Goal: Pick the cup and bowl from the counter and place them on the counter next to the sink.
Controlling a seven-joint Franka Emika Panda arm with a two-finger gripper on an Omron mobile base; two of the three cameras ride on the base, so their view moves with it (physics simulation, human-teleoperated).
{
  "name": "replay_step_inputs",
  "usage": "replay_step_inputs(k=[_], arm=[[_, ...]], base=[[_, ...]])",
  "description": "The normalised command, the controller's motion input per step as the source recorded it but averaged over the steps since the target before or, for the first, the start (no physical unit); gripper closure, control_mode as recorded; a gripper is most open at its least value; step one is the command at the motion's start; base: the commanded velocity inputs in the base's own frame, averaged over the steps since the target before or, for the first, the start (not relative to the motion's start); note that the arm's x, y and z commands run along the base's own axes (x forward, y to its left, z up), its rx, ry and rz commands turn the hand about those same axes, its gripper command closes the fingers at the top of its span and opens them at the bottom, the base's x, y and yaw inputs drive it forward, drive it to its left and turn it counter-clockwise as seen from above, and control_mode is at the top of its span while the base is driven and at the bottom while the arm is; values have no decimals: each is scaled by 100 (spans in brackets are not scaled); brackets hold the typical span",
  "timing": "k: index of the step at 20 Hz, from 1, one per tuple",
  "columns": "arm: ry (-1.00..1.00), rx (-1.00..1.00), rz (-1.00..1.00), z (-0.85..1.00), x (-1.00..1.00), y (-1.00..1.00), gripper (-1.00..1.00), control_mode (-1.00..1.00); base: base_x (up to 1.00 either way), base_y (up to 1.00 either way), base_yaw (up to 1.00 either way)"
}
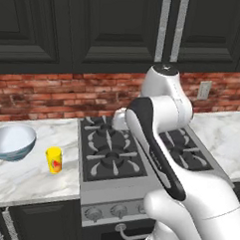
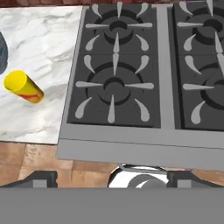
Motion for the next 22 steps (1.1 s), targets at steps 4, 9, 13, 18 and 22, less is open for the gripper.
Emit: replay_step_inputs(k=[4, 9, 13, 18, 22], arm=[[0, 13, 0, -3, 0, 28, -100, -100], [0, 24, 0, -4, 11, 45, -100, -100], [0, 10, 0, 0, 15, 47, -100, -100], [1, 0, 0, 0, 24, 51, -100, -100], [0, 0, 0, -9, 39, 23, -100, -100]], base=[[0, 0, 0], [0, 0, 0], [0, 0, 0], [0, 0, 0], [0, 0, 0]])
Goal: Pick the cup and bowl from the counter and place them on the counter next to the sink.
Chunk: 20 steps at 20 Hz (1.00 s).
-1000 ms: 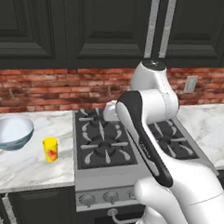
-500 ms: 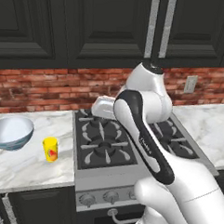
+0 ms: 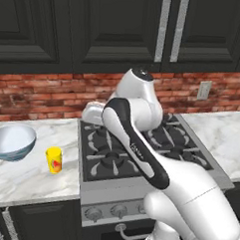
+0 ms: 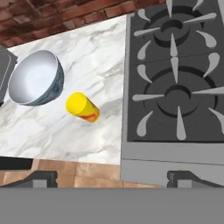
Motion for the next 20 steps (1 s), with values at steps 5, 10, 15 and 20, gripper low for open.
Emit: replay_step_inputs(k=[5, 10, 15, 20], arm=[[0, 0, 0, -28, 47, 6, -100, -100], [0, 0, 0, -42, 18, 13, -100, -100], [0, -1, 0, -26, 0, 27, -100, -100], [0, -3, 0, -9, 0, 39, -100, -100]], base=[[0, 0, 0], [0, 0, 0], [0, 0, 0], [0, 0, 0]])
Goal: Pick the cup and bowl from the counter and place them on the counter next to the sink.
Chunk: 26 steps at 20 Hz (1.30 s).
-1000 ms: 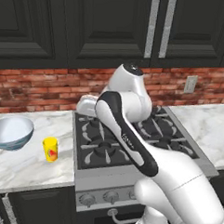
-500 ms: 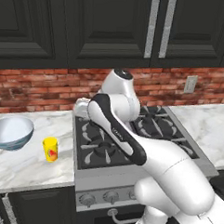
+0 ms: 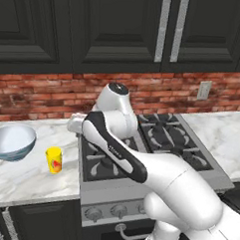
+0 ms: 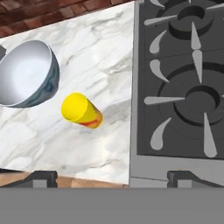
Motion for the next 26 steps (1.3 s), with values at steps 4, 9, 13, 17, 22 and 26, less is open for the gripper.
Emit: replay_step_inputs(k=[4, 9, 13, 17, 22, 26], arm=[[0, -5, 0, -8, 7, 50, -100, -100], [0, 0, 0, -13, 10, 35, -100, -100], [0, 0, 0, -10, 4, 28, -100, -100], [0, 0, 0, 0, 9, 19, -100, -100], [0, 0, 0, 0, 23, 9, -100, -100], [4, 0, 0, 0, 22, 1, -100, -100]], base=[[0, 0, 0], [0, 0, 0], [0, 0, 0], [0, 0, 0], [0, 0, 0], [0, 0, 0]])
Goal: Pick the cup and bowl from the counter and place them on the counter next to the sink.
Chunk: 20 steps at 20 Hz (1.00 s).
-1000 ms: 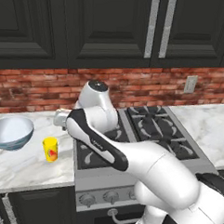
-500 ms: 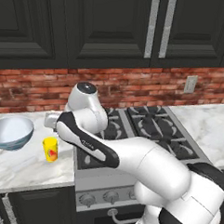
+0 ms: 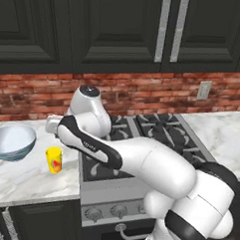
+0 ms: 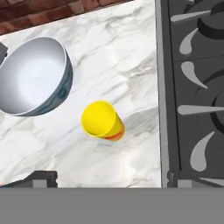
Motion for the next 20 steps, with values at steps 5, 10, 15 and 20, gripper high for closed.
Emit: replay_step_inputs(k=[5, 10, 15, 20], arm=[[9, 0, 0, 0, 10, 0, -100, -100], [6, 0, 0, -13, 7, 0, -100, -100], [3, 0, 0, -14, 20, 0, -100, -100], [0, 0, 0, -23, 21, 0, -100, -100]], base=[[0, 0, 0], [0, 0, 0], [0, 0, 0], [0, 0, 0]])
